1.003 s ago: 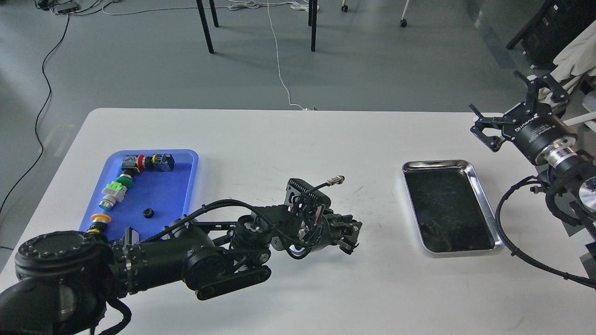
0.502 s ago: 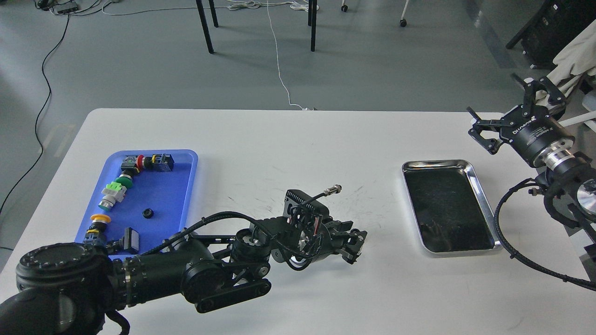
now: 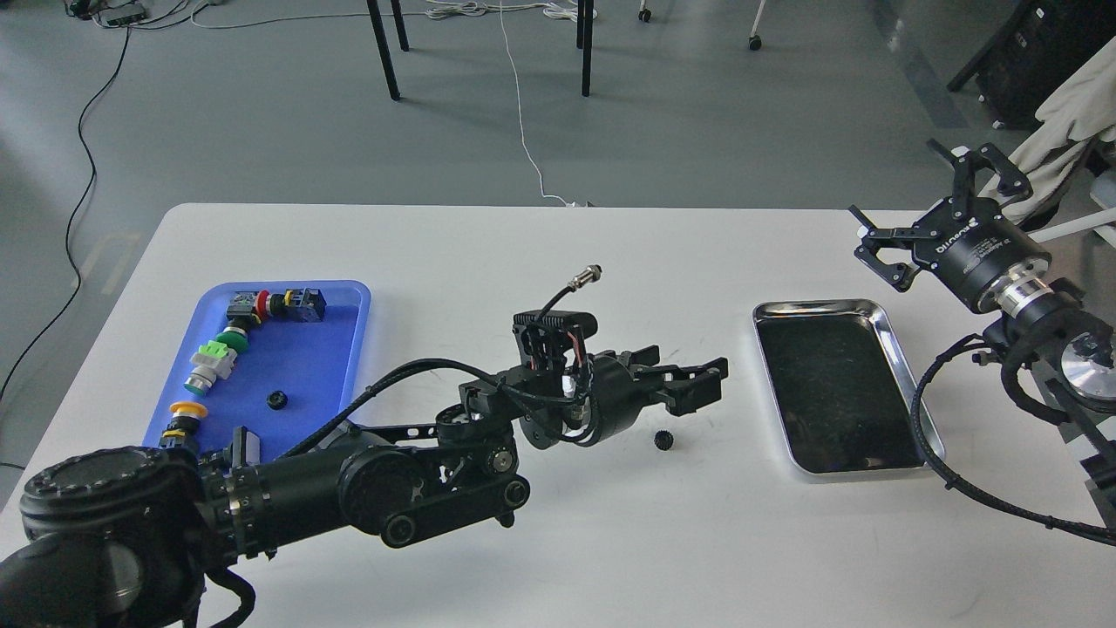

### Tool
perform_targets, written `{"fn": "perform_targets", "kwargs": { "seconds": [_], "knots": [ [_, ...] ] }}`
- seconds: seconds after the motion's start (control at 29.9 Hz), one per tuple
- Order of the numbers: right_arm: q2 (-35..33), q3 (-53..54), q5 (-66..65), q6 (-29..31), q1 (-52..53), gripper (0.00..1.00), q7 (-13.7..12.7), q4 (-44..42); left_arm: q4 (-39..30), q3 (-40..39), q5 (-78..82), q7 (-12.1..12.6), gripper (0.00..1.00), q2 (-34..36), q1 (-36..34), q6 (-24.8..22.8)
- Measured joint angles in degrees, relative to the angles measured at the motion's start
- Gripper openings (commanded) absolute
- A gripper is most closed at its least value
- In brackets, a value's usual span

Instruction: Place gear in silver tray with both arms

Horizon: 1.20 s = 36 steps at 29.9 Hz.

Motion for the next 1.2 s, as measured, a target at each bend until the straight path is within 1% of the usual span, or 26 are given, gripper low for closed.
{"fn": "perform_targets", "kwargs": {
  "seconds": [0.2, 0.23, 0.3, 0.4, 0.54, 0.64, 0.74, 0.84, 0.94, 1.07, 1.2],
  "knots": [
    [-3.0, -4.0, -4.0, -1.4, 3.6, 0.99, -0.3, 4.1, 0.0, -13.9, -8.8, 0.0, 0.97, 0.1, -0.1, -0.1],
    [-3.2, -5.5, -4.8, -1.5, 4.7, 0.99, -0.3, 4.4, 0.0, -15.4, -10.9, 0.0, 0.97, 0.6, -0.1, -0.1],
    [-3.8, -9.4, -6.3, -1.8, 7.3, 0.99, -0.3, 4.6, 0.0, -17.9, -15.9, -0.5, 0.97, 3.9, -0.1, -0.1],
    [-4.5, -17.9, -8.8, -2.5, 13.1, 0.99, -0.4, 4.4, 0.0, -19.3, -21.1, -1.9, 0.97, 9.8, 0.2, -0.1],
    [-4.8, -33.2, -10.9, -3.2, 23.0, 0.99, -0.5, 4.6, 0.1, -21.2, -29.1, -4.3, 0.97, 15.9, 1.3, -0.4],
    [-4.7, -45.6, -12.5, -3.3, 30.0, 0.99, -0.5, 5.9, 0.1, -22.9, -36.8, -4.8, 0.97, 19.0, 2.9, -0.7],
    [-4.0, -56.6, -14.8, -3.3, 36.9, 0.99, -0.5, 7.7, 0.1, -25.7, -42.2, -5.0, 0.98, 20.6, 4.7, -1.3],
    [-2.1, -65.5, -17.8, -3.3, 43.2, 0.99, -0.5, 10.1, 0.1, -27.0, -43.2, -5.5, 0.98, 21.4, 6.6, -1.6],
    [0.7, -74.8, -22.3, -3.3, 49.7, 0.99, -0.5, 12.6, 0.0, -26.8, -39.9, -6.8, 0.98, 22.3, 7.5, -1.5],
    [6.5, -87.5, -29.5, -2.8, 56.9, 0.99, -0.6, 14.5, 0.0, -26.7, -36.2, -8.0, 0.98, 22.4, 8.0, -1.4],
    [13.5, -97.0, -34.9, -2.2, 60.8, 0.99, -0.6, 14.7, 0.0, -26.7, -35.5, -8.3, 0.98, 22.2, 8.0, -1.2]
  ]
}}
